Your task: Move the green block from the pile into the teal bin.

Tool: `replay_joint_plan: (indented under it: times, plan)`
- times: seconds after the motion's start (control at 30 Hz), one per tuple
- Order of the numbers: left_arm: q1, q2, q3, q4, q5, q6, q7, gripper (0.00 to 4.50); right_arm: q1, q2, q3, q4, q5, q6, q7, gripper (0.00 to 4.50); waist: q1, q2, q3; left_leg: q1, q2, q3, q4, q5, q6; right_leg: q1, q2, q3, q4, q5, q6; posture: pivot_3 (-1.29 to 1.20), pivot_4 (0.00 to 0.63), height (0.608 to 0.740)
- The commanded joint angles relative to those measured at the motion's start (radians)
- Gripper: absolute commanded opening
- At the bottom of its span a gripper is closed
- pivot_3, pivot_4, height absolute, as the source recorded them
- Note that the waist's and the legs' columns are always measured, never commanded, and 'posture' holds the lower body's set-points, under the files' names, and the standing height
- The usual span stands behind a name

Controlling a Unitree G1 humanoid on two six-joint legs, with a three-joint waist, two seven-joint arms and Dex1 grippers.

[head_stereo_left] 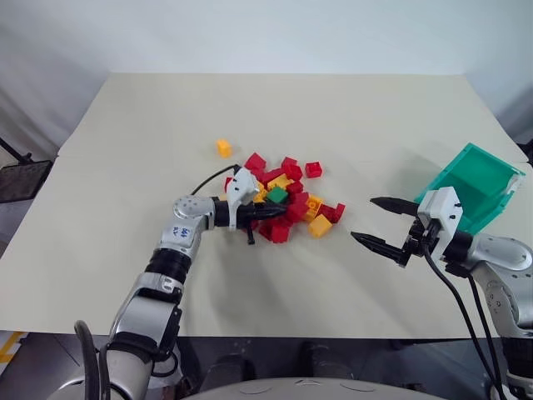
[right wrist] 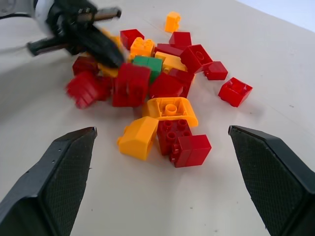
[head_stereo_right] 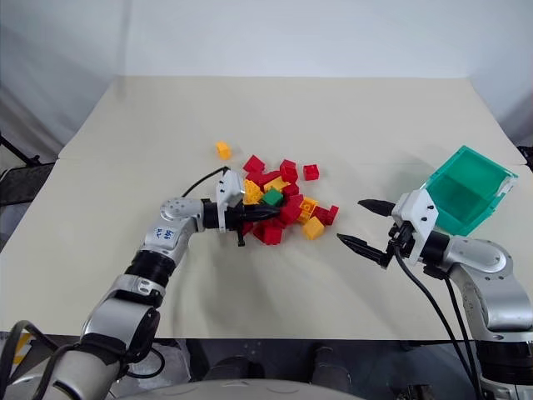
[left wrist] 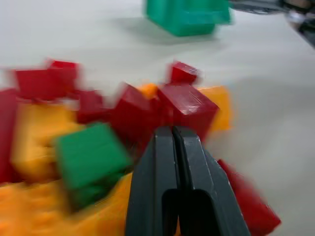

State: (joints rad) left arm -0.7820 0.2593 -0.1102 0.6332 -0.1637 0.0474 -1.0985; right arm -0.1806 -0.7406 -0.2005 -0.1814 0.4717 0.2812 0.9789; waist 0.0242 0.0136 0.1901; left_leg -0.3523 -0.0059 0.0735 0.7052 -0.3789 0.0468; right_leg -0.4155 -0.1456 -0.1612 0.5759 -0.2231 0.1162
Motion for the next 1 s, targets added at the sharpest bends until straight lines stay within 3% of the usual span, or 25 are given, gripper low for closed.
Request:
replay_joint_plan:
  times: [0.03,0.23,0.53,0.6,0.67,1.0]
  plan:
    - [0.024,0.014,-0.007,-0.101,-0.019,0.053,-0.011,0.04,-0.005,-0.007,-0.017,-0.006,0.005,-0.019,0.007,4.5,0.0,0.0,0.0,0.0,0.0,0.0,0.0,0.0,0.0,0.0,0.0,0.0,0.0,0.0,0.0,0.0,0.15,0.74]
    - [0.015,0.04,0.067,-0.163,-0.064,0.107,0.052,0.04,0.003,-0.012,-0.028,-0.012,0.013,-0.015,0.012,4.5,0.002,0.0,0.0,-0.001,0.0,-0.001,0.002,0.0,0.0,0.0,0.0,0.0,0.0,0.0,0.0,0.0,0.15,0.74]
    - [0.11,0.213,0.177,-0.389,-0.183,0.358,0.063,0.04,0.017,-0.034,-0.051,0.006,0.019,-0.018,0.043,4.5,-0.001,0.0,0.0,0.0,0.0,-0.001,0.002,0.0,0.0,0.0,0.0,0.0,0.0,0.0,0.0,0.0,0.15,0.74]
    - [0.152,0.325,0.172,-0.457,-0.207,0.508,0.014,0.44,0.011,-0.037,-0.048,0.021,0.019,-0.017,0.054,4.5,-0.001,0.0,0.0,0.0,0.0,-0.001,0.002,0.0,0.0,0.0,0.0,0.0,0.001,0.0,0.0,0.0,0.15,0.74]
    - [0.196,0.419,0.206,-0.52,-0.229,0.549,-0.015,0.96,-0.005,-0.044,-0.044,0.04,0.019,-0.017,0.07,4.5,-0.004,0.0,0.0,0.0,0.0,-0.001,0.002,0.0,0.0,0.0,0.0,0.0,0.001,0.0,0.0,0.0,0.15,0.74]
    - [0.428,0.637,0.459,-0.645,-0.333,0.519,-0.062,4.0,-0.076,-0.054,-0.025,0.113,0.01,-0.018,0.114,4.5,-0.002,0.001,0.001,0.0,0.0,-0.003,0.002,-0.001,-0.002,0.0,-0.001,0.0,0.0,0.0,-0.001,0.0,0.15,0.74]
